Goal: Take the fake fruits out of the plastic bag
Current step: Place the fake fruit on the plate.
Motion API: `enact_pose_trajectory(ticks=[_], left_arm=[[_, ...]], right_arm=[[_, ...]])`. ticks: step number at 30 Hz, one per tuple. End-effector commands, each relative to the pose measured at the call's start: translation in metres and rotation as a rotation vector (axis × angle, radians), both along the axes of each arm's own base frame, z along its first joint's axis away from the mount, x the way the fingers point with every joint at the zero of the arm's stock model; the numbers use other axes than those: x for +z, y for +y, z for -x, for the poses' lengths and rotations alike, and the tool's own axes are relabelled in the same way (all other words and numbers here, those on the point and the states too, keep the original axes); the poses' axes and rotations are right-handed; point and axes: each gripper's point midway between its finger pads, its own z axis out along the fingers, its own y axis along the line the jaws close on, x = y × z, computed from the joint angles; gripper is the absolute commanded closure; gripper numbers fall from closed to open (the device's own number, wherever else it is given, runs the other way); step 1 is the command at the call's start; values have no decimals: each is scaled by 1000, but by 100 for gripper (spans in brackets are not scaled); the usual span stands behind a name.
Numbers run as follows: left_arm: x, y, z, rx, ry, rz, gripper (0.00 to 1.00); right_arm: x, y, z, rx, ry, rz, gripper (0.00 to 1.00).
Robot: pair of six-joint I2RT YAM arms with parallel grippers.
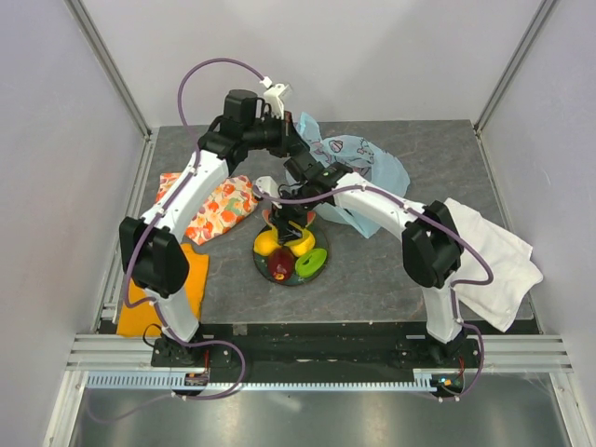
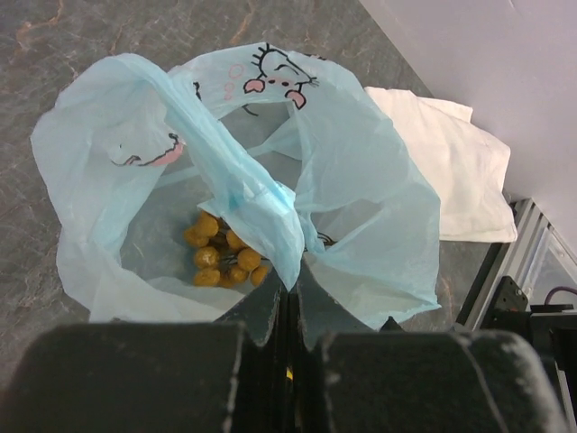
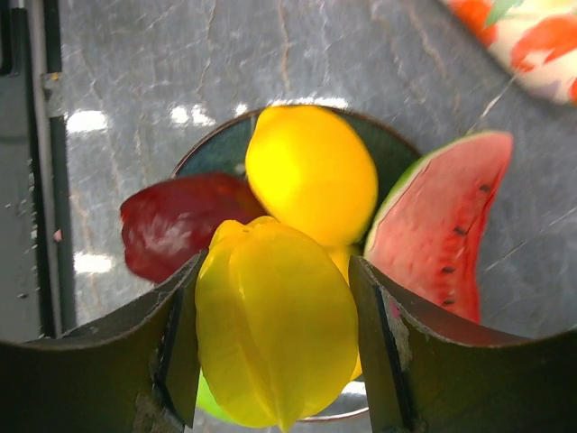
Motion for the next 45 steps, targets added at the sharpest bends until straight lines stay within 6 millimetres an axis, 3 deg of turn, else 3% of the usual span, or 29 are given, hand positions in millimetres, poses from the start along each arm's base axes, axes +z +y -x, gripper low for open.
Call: enact_pose_trajectory(ticks=[1, 14, 18, 22, 23, 25, 30, 35, 40, 44, 45], left_arm=[[40, 0, 16, -28, -67, 66, 99], [42, -1, 16, -33, -68, 75, 98], [41, -1, 15, -33, -67, 75, 98], [37, -4, 13, -37, -57, 76, 98], [38, -4, 13, -39, -57, 81, 98], [39, -6, 12, -43, -56, 86, 98], [45, -7, 8, -43, -70, 93, 98], [53, -8, 4, -40, -89, 98, 98], [58, -7, -2, -21, -107, 101, 98], [56, -6, -2, -18, -103, 98, 99], [56, -7, -2, -21, -101, 98, 98]], right_arm=[[17, 26, -18, 43, -148, -55, 63], [-20, 22, 12, 373, -423, 59, 57], [-17, 23, 8, 356, -437, 59, 37], [-11, 23, 3, 329, -450, 63, 28], [-7, 23, 4, 322, -452, 59, 27], [-1, 22, 3, 308, -456, 55, 2], [15, 18, 2, 267, -449, 54, 2], [59, 10, -7, 174, -455, -9, 2], [114, -21, -21, 41, -489, -66, 2], [139, -49, -36, -84, -471, -102, 2], [145, -63, -48, -142, -459, -106, 2]])
